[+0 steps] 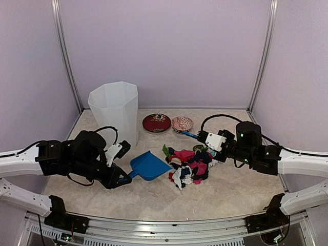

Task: Sweep away the paper scraps from the table
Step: Sweep the paper scraps into the dustpan.

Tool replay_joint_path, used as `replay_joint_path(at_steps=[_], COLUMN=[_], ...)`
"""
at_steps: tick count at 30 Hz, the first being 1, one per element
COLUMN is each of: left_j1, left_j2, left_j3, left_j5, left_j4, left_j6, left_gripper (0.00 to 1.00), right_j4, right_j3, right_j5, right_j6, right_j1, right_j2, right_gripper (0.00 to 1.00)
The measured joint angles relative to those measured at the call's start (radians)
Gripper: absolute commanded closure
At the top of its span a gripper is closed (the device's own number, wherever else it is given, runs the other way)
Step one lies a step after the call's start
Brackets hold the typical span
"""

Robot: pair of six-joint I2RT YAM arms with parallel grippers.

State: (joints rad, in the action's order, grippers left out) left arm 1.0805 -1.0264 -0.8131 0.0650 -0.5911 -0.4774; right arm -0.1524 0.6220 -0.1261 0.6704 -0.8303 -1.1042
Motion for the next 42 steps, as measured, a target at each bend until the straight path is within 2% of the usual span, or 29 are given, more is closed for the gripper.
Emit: replay_joint_path(at_steps=[5, 12, 19, 23, 31, 42], left_j1=[0.014, 0.077, 0.174, 0.203, 0.204, 0.135], left_j2=[-0.019, -0.106, -0.208, -0.254, -0.34, -0.449], left_j3=[0.019, 0.024, 0.029, 0.029, 0.031, 0.025], left_j5=[0.011, 0.021, -0.024, -0.035, -0.046, -0.032], left_j4=[-0.002, 0.0, 0.001, 0.018, 0.085, 0.203], left_j6=[-0.022, -0.058, -0.068, -0.067, -0.049, -0.031], left_gripper=[1.0, 1.0, 1.0, 1.0, 1.0, 1.0], right_j4=[0.085, 0.275, 0.499, 0.591, 0.743, 0.761], right_j3=[0.059, 0.127, 0.272, 0.306, 0.343, 0.367], right_j5=[-0.051, -0.205, -0.256, -0.273, -0.356, -0.274], right_j6=[-0.129, -0.368, -0.703, -0.819, -0.893, -0.841], right_j1=[0.0, 0.005, 0.129, 0.164, 0.171, 0.137], right_j2=[0.02, 0.019, -0.042, -0.101, -0.209, -0.344], right_gripper=[1.0, 1.0, 1.0, 1.0, 1.0, 1.0])
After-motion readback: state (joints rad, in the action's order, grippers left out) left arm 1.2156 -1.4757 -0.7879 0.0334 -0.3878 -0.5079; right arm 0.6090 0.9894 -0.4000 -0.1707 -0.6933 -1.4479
